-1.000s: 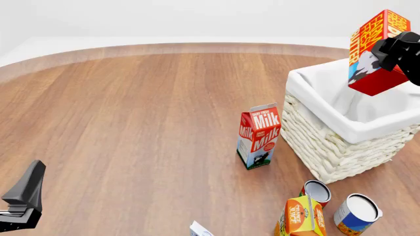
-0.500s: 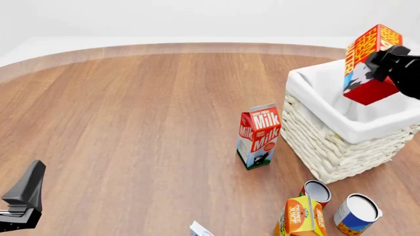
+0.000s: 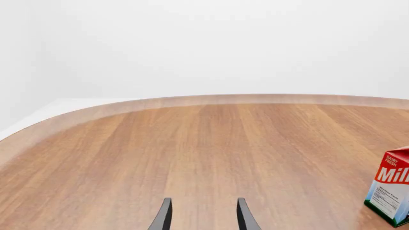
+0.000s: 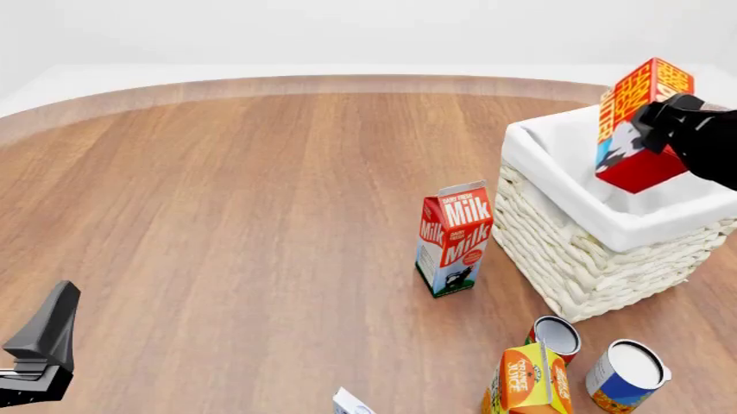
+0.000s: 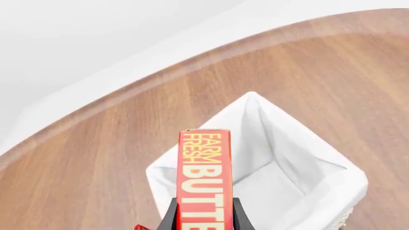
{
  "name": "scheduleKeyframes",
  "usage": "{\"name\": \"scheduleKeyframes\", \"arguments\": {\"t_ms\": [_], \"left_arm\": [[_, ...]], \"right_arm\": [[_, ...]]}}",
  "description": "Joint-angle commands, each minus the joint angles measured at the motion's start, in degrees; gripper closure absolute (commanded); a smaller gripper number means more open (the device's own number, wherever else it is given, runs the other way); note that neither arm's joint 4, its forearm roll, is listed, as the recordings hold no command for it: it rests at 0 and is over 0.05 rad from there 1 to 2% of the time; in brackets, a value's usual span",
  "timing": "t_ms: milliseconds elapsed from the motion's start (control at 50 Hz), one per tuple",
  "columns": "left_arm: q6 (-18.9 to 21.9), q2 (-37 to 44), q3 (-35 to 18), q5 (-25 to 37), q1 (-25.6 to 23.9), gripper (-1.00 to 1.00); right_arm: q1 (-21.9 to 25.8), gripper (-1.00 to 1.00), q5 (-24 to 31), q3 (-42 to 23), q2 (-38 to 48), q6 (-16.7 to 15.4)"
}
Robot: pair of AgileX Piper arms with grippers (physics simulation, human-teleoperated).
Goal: Pick up the cream cheese box and the butter, and put them in the basket.
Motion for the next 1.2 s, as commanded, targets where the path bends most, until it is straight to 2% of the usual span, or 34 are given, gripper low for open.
{"name": "scheduleKeyframes", "arguments": {"t_ms": [20,580,680,780,960,1020,1200], "left_arm": [[0.0,0.0,0.0,0.0,0.0,-1.0],[0.0,0.0,0.0,0.0,0.0,-1.0],[0.0,0.0,0.0,0.0,0.0,-1.0],[0.0,0.0,0.0,0.0,0.0,-1.0],[0.0,0.0,0.0,0.0,0.0,-1.0],[0.0,0.0,0.0,0.0,0.0,-1.0],[0.0,0.0,0.0,0.0,0.0,-1.0]], "right_arm": [[-0.22,1.0,-1.1,-0.24,-0.07,0.89],[0.03,1.0,-1.56,0.06,0.79,0.36],[-0.03,1.0,0.28,-1.27,0.24,0.44],[-0.13,1.0,-1.77,0.27,0.87,0.51],[-0.1,1.0,-0.3,-1.06,0.76,0.6],[-0.09,1.0,-2.26,0.63,1.22,0.66],[-0.24,1.0,-2.48,0.67,1.41,0.73]]}}
